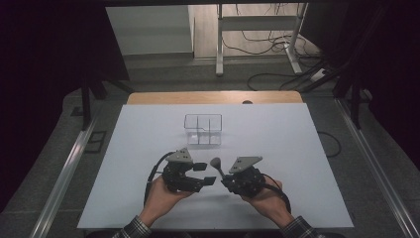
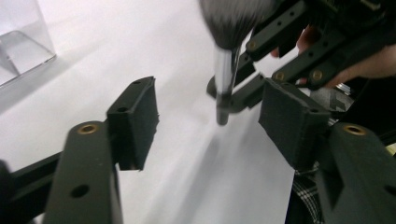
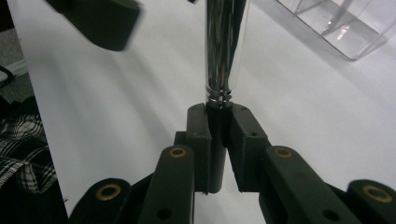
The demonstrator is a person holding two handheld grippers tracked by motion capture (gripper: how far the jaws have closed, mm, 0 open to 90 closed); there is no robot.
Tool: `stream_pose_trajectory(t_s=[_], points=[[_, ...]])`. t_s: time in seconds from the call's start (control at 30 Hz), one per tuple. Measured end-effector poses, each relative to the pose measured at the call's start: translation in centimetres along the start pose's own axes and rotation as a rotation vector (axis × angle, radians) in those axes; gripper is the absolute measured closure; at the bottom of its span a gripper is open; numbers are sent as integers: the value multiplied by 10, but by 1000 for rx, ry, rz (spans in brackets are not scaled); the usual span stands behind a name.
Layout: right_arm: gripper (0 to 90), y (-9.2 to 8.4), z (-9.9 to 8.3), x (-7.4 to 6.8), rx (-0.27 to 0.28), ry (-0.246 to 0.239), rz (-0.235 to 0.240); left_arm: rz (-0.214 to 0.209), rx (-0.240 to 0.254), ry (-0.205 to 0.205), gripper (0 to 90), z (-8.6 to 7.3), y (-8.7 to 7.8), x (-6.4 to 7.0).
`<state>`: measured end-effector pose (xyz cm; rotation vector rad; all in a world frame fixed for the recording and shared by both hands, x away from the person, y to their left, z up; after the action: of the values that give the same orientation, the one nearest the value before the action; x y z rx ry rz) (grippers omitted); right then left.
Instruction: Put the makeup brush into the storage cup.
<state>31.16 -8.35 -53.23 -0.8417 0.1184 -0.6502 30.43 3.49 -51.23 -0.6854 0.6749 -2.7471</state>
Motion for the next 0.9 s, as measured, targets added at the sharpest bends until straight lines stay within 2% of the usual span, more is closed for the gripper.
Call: stream_pose_trajectory(t_s=[0.2,0.37,0.73,0.9], points=[[787,-1,-2,3,8,14,10,53,-23,14,244,-5,-5,-7],[787,-1,-3,2,13,-2,9,90,-46,22,186,-11,-8,-12],[786,-5,-7,8,28,8,9,119,-59,24,116,-18,-21,-20],[786,-7,-6,12,43,36,2,140,-79,35,102,-23,-26,-23]])
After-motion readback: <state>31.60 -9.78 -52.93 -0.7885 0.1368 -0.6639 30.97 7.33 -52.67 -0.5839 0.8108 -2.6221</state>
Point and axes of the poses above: each handheld gripper's, and its own axes: y roughly forward along the jaws, z roughly out of its top, x roughly to its right, the point moved 9 cm from there along y, roughly forward along the jaws, and after that the axes turned 11 degrees about -z, right-handed, at the moved point
